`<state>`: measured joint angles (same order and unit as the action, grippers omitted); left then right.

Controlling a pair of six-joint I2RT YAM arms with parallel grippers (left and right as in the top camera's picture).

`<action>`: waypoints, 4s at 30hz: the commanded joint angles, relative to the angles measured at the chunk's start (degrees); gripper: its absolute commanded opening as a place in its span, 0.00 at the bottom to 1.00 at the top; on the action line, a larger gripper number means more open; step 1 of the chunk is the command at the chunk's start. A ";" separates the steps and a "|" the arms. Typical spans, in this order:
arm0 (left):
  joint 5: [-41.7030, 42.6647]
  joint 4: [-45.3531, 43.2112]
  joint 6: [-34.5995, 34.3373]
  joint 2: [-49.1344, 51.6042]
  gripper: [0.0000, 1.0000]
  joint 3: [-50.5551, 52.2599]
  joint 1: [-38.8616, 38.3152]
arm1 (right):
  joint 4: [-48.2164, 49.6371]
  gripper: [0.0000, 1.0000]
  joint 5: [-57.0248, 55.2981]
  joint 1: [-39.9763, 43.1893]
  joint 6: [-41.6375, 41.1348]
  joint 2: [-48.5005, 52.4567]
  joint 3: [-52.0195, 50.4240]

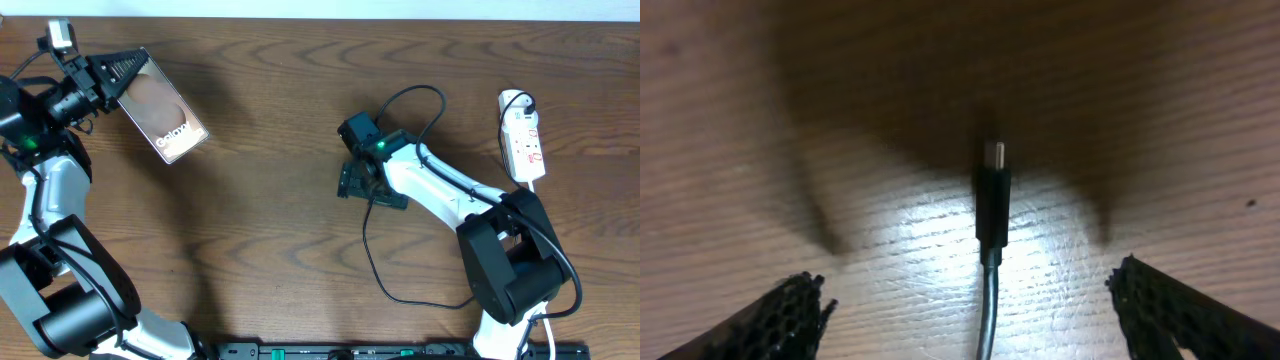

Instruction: Plug charger to phone and switch on socket

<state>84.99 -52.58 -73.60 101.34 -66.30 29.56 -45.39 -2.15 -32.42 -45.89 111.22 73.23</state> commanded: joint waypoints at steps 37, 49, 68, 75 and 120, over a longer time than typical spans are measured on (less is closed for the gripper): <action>0.44 -0.48 -0.37 -1.38 0.07 -1.31 0.04 | 32.70 0.01 66.12 1.18 33.27 0.46 -5.27; -0.22 -0.48 -0.42 -1.38 0.08 -1.31 -2.36 | 49.62 0.01 76.67 -1.62 32.74 0.46 -5.27; -8.74 -0.50 -1.01 -1.38 0.07 -1.31 -10.32 | 81.22 0.01 75.19 -1.88 -1.97 0.46 -5.27; -3.32 -0.48 -1.07 -1.38 0.07 -1.31 -11.43 | 81.20 0.01 75.17 -1.86 -1.29 0.46 -5.27; -5.11 -0.48 0.61 -1.38 0.07 -1.31 -12.68 | 81.44 0.01 73.00 -2.19 -0.79 0.46 -5.27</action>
<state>80.90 -52.56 -74.26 101.34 -66.30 16.97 35.77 70.94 -34.11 -46.68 111.31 67.55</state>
